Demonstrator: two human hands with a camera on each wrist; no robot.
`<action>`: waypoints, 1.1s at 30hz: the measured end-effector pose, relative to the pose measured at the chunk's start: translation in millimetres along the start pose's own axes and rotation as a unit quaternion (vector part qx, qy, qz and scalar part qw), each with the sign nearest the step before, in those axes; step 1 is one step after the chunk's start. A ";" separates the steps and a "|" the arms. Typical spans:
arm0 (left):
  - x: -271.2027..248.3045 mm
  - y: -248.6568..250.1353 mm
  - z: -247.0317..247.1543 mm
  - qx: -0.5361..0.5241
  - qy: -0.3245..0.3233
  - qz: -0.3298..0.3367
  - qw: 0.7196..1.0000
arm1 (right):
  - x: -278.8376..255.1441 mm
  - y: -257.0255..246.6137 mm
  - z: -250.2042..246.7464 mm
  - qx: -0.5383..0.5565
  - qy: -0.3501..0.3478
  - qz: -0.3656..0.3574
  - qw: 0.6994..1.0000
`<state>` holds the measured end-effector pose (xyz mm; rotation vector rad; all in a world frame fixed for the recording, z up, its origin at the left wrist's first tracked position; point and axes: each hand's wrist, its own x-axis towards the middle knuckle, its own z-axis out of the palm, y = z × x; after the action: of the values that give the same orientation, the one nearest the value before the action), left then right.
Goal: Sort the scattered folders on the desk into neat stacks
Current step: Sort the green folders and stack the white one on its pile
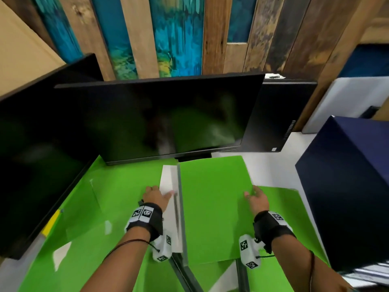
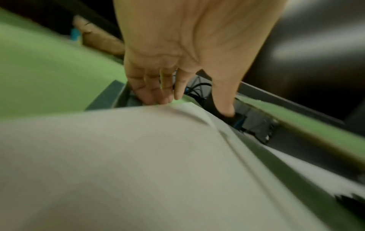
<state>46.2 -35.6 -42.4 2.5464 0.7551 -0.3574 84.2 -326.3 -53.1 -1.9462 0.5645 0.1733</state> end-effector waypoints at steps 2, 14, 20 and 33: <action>-4.5 5.7 2.1 0.065 -0.024 0.002 0.998 | 3.6 10.4 -13.7 -0.023 0.024 0.022 0.999; 3.4 5.8 -7.4 -0.315 -0.015 0.081 0.946 | 8.6 64.9 -68.0 -0.349 0.067 0.140 0.924; -14.5 -12.4 -25.4 -0.486 -0.043 0.106 0.867 | 5.6 48.4 -67.4 -0.387 0.000 0.114 0.915; -45.0 63.9 58.4 -0.369 -0.038 0.107 0.923 | -9.2 4.1 -41.0 -0.263 -0.123 0.010 0.957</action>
<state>39.0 -132.3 -53.7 1.8573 0.4517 -0.0684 68.9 -361.4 -35.2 -2.3835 0.3946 0.6222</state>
